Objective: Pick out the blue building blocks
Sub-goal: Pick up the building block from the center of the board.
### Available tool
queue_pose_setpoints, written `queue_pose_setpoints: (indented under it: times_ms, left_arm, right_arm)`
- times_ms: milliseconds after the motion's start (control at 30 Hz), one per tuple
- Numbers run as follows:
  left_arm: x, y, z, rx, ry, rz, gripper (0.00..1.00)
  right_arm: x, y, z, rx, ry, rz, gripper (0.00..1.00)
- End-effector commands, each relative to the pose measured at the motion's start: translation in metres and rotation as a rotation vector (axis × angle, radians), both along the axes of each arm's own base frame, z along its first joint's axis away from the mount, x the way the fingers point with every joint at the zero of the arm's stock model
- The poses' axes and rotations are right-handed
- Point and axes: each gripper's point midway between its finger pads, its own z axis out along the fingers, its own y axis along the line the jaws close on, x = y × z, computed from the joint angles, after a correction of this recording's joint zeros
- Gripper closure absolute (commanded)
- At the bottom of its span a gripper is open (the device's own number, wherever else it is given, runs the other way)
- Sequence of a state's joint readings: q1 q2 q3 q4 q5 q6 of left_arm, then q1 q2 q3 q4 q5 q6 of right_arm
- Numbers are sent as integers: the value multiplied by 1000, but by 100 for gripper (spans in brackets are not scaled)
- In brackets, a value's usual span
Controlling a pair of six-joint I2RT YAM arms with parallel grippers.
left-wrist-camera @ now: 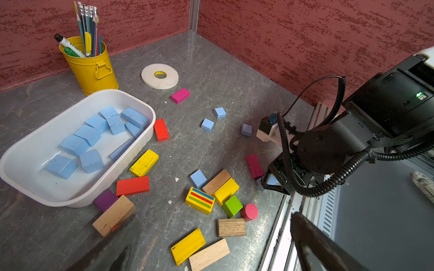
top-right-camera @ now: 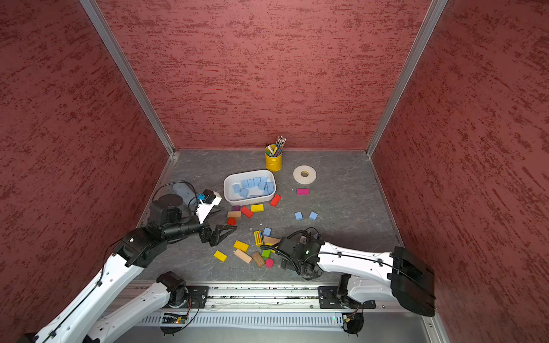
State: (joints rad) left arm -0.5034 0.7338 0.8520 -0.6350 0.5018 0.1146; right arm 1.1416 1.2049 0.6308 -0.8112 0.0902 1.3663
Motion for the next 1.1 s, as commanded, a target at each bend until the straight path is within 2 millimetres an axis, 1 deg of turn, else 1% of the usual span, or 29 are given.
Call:
queue_pose_setpoints:
  times_ms: [0, 300, 500, 767, 1067]
  left_arm:
    - [-3, -3, 1, -5, -18, -29, 0]
    - [-3, -2, 2, -6, -21, -30, 0]
    - [-3, -3, 2, -6, -19, -31, 0]
    - [-4, -2, 2, -5, -19, -30, 0]
    - [-3, -2, 1, -4, -17, -29, 0]
  right_arm:
    - [0, -4, -3, -24, -10, -61, 10]
    - [-1, -7, -8, -67, -5, -71, 13]
    - [0, -9, -6, -93, -10, -89, 16]
    - [0, 0, -10, -81, 2, -93, 18]
    - [1, 7, -16, -92, 10, -72, 27]
